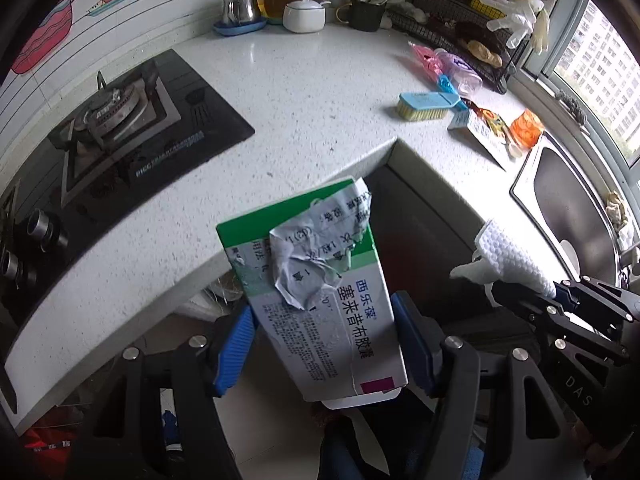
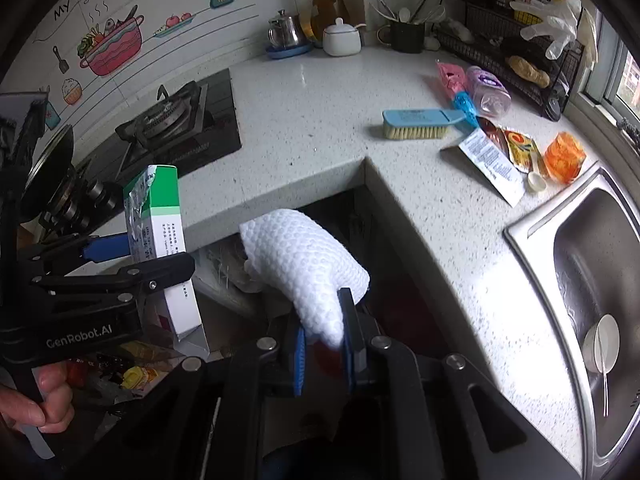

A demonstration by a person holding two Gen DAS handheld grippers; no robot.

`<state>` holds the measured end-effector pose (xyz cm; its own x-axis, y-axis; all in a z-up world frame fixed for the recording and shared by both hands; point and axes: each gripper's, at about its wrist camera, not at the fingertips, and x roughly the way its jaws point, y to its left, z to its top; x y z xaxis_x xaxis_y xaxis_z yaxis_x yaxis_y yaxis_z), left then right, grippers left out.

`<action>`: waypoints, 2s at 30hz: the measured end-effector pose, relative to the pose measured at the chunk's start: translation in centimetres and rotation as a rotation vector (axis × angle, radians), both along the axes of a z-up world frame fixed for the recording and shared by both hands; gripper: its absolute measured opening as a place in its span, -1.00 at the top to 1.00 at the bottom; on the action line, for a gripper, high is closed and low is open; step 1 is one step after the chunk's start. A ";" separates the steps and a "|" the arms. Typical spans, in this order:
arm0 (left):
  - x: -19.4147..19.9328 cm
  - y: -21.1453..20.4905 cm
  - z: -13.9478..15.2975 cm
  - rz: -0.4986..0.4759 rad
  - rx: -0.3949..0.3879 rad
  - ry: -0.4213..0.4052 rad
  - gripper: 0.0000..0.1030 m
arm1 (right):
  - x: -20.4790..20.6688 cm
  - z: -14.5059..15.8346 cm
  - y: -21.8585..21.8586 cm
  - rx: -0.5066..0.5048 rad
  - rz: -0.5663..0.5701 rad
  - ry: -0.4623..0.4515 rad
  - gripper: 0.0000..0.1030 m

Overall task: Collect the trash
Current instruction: 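Carry the box and cloth down to the red bucket under the counter, then open both tools to drop the box and cloth into the red bucket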

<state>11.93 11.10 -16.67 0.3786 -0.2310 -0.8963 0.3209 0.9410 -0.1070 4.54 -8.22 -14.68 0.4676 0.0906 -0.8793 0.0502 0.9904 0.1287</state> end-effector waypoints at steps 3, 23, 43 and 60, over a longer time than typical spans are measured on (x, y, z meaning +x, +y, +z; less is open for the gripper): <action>-1.2 0.3 -2.1 -0.005 -0.002 0.031 -0.25 | -0.8 -1.7 0.4 -0.004 0.003 0.033 0.74; -1.3 -1.3 -19.8 -0.070 0.054 0.131 -0.25 | -0.6 -19.4 -0.2 -0.016 0.022 0.157 0.74; 2.2 -2.7 -40.6 -0.124 0.062 0.226 -0.25 | 4.3 -40.7 -0.5 -0.014 0.122 0.268 0.74; 3.6 -4.4 -46.3 -0.249 0.077 0.286 -0.26 | 4.3 -45.6 -2.2 0.036 0.078 0.316 -0.83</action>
